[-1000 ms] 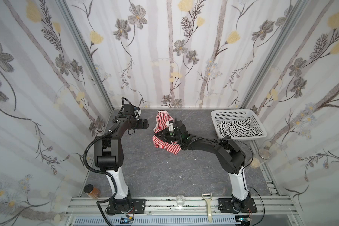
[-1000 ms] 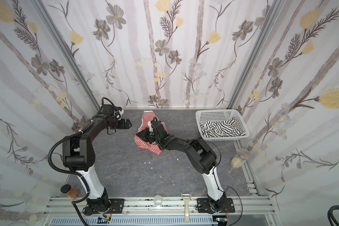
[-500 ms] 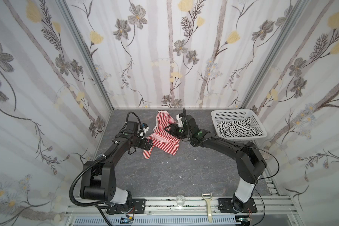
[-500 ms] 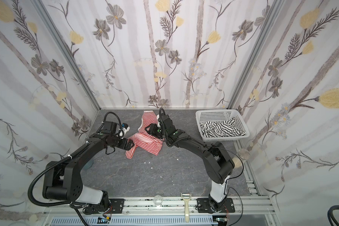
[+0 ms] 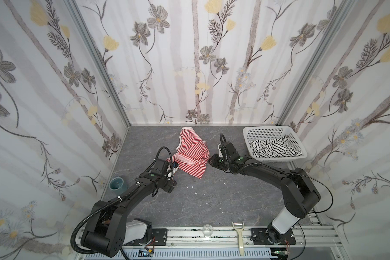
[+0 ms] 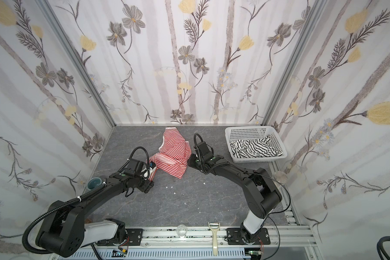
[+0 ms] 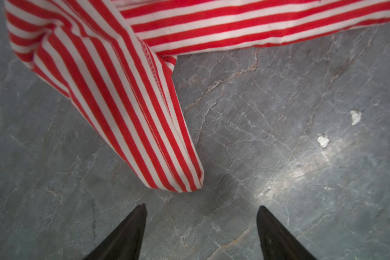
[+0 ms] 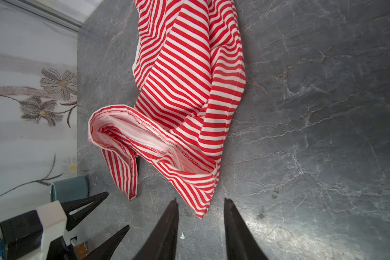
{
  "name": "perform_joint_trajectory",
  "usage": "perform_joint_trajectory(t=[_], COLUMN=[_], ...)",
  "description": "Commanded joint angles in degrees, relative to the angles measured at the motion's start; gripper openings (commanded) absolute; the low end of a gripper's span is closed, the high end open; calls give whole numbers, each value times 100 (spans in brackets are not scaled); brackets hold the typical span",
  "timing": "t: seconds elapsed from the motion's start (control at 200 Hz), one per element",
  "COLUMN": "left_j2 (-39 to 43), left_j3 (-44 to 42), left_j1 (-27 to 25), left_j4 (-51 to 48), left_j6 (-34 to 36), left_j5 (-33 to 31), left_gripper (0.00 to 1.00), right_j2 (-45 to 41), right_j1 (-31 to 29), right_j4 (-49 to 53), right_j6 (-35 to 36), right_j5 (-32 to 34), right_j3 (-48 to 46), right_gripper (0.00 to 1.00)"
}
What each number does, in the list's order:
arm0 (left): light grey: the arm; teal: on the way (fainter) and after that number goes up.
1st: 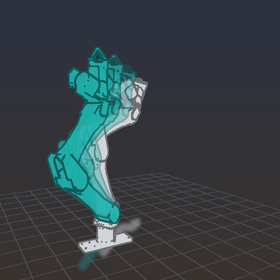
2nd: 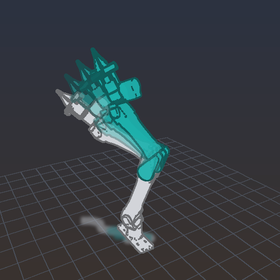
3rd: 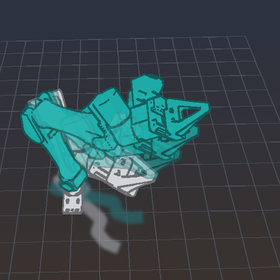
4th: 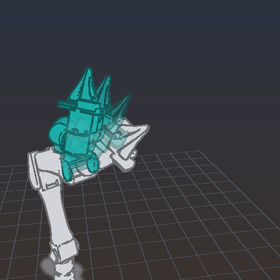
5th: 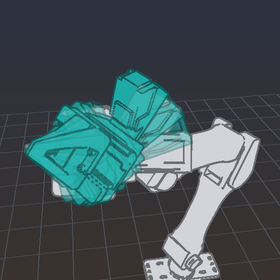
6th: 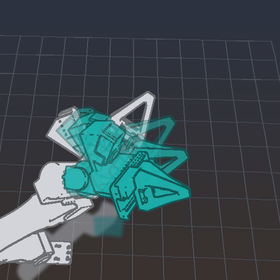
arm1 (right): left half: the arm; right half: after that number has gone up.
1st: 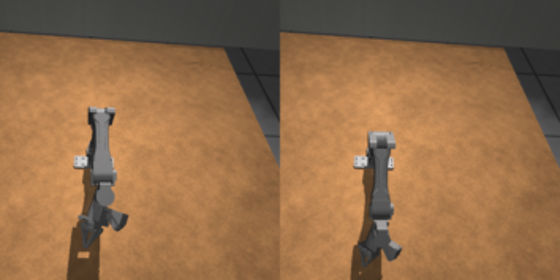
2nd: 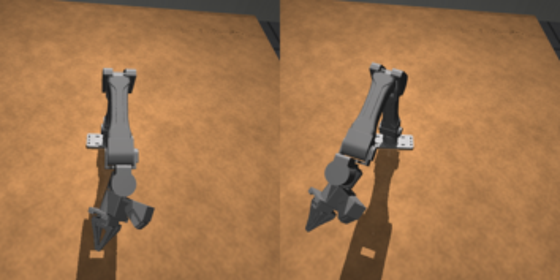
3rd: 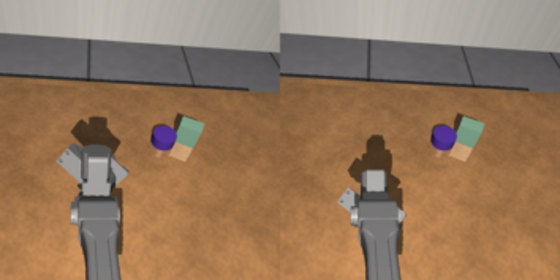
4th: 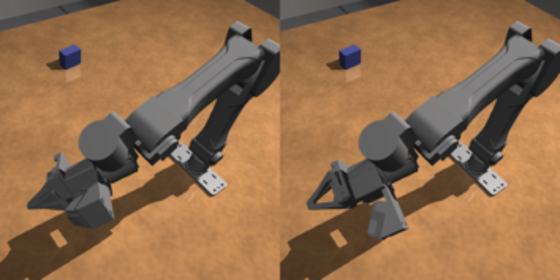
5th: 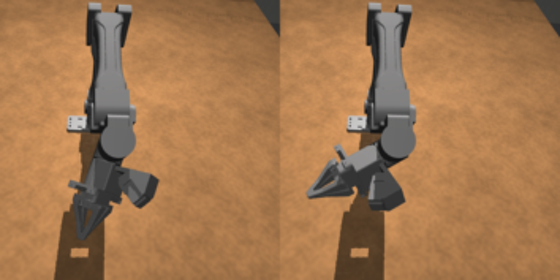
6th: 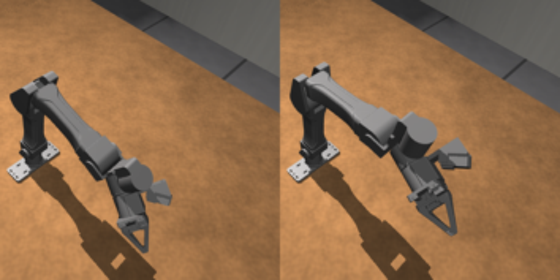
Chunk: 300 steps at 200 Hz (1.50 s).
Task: Fold and stack the tank tops
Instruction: 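Regrasp the tank top hem corners with both grippers near the table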
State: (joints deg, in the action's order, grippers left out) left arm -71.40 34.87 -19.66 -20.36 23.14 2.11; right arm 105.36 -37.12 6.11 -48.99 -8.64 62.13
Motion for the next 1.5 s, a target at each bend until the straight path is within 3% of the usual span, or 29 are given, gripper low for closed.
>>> perform_joint_trajectory(t=[0.0, 0.08, 0.52, 0.829, 0.889, 1.019, 1.229, 1.359, 1.494], left_j2=[24, -50, -843, -999, -1001, -1026, -946, -929, -732], left_j3=[-53, -49, 58, -103, -120, -181, -287, -241, -39], left_j1=[-96, -151, -197, -172, -159, -94, 23, 109, 192], left_j4=[642, 706, 782, 762, 755, 733, 669, 632, 446], left_j6=[121, 145, 206, 446, 462, 525, 604, 591, 548], left_j5=[-447, -515, -588, -668, -616, -633, -520, -373, -200], left_gripper=[72, 65, 52, 51, 45, 21, 16, 0, 0], right_j2=[21, 24, -33, -130, -130, -180, -262, -278, -282], right_j1=[-8, 8, 136, 240, 257, 286, 359, 375, 380], right_j4=[-161, -196, -259, -275, -276, -277, -300, -303, -329], right_j6=[-31, -57, -93, -99, -102, -119, -146, -137, -86], right_j5=[56, 64, 30, 57, 70, 90, 135, 135, 84], right_j3=[-48, -84, -249, -368, -385, -453, -579, -575, -542], right_gripper=[32, 30, 24, 19, 18, 16, 15, 13, 15])
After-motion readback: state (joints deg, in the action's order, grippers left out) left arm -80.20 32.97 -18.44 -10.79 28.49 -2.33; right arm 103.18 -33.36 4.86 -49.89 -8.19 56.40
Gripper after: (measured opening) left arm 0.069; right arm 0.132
